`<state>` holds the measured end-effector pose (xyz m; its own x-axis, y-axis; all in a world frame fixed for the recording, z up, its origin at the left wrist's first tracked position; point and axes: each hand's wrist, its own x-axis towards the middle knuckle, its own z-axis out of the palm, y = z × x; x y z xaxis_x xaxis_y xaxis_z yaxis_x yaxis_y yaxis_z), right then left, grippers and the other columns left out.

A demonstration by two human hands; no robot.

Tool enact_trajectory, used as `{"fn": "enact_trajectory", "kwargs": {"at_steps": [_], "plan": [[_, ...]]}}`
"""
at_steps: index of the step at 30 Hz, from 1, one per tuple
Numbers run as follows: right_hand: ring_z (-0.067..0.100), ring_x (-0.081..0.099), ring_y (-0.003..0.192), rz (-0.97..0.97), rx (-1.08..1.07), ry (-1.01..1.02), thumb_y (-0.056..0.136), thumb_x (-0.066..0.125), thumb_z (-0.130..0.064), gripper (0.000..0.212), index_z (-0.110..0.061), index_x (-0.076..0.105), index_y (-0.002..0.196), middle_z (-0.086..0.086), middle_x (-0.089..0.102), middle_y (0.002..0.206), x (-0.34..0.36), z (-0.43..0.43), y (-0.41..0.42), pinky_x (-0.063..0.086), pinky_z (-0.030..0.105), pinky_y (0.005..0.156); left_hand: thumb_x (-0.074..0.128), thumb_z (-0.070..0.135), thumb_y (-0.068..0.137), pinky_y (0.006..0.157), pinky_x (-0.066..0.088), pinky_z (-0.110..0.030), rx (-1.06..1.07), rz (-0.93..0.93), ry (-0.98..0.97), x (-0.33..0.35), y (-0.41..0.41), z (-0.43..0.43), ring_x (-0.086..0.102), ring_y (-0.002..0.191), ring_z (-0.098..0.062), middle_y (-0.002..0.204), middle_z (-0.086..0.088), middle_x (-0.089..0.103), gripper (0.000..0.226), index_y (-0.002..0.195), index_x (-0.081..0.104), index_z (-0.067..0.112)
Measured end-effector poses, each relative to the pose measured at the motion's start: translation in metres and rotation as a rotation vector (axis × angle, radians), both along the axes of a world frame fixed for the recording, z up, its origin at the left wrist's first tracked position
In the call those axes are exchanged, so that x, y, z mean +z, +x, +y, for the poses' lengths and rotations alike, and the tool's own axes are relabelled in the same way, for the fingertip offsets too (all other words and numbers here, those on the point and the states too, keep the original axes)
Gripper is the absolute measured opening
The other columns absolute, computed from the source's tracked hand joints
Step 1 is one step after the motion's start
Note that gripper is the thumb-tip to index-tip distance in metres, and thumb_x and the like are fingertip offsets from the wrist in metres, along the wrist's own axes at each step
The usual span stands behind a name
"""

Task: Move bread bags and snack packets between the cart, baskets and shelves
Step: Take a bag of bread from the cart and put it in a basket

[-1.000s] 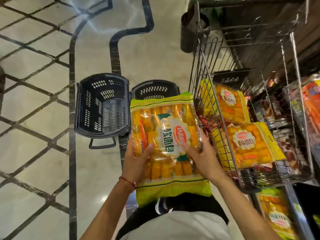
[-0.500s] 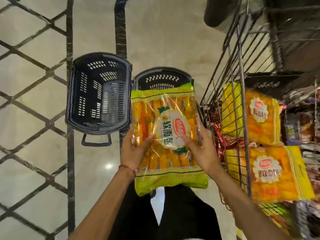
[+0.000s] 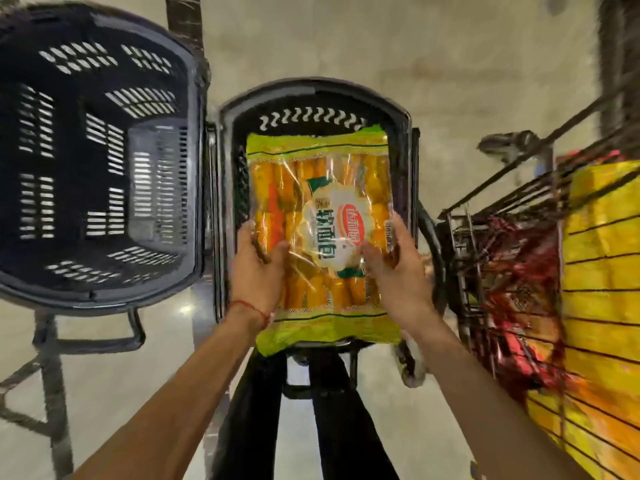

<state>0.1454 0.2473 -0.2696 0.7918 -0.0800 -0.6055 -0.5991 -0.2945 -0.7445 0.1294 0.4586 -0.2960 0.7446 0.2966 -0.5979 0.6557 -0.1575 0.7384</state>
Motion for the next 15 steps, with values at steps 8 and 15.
{"fn": "enact_trajectory", "kwargs": {"at_steps": [8,15], "plan": [[0.012,0.044,0.146,-0.009,0.052,-0.198,0.102,0.062,-0.042,0.073,-0.022,0.028,0.164,-0.004,0.047,0.159,-0.132,0.011,0.035,0.038,0.045,0.122,0.072,0.025,0.086,0.106,0.040,-0.032,-0.197,-0.002,0.195,-0.134,0.050,0.003,0.050,0.112,-0.019,0.118,-0.007,0.058,0.047,0.131,0.060,0.016],[-0.013,0.044,0.135,-0.029,0.073,-0.258,0.103,0.065,-0.031,0.059,-0.031,0.035,0.154,-0.018,0.049,0.149,-0.233,0.011,0.040,0.033,0.014,0.116,0.083,0.040,0.071,0.104,0.051,-0.042,-0.135,0.091,0.213,-0.221,0.054,-0.005,0.060,0.117,-0.022,0.128,-0.006,0.058,0.076,0.139,0.052,0.024]]}}
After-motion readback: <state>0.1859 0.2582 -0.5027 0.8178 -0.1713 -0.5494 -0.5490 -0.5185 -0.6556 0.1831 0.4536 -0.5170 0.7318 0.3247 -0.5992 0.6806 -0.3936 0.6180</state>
